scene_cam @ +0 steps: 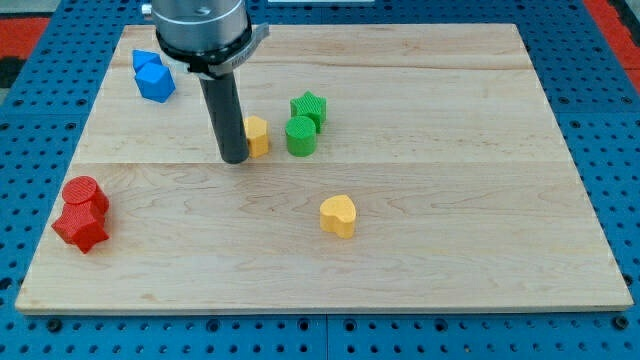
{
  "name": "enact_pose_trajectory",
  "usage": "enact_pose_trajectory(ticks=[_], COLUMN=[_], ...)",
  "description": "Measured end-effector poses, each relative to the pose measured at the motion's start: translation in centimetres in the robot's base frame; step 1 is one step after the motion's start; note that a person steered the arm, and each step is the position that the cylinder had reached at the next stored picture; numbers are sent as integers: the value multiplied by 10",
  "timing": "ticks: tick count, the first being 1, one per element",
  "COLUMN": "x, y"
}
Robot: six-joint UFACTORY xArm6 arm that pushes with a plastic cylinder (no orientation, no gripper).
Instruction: Move the blue cube and blue triangle towards the up and down
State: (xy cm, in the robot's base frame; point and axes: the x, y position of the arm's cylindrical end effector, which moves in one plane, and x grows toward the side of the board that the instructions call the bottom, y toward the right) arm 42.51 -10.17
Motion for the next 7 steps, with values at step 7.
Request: enact_pose_trajectory(ticks=[7], x=[-53], y=[-101])
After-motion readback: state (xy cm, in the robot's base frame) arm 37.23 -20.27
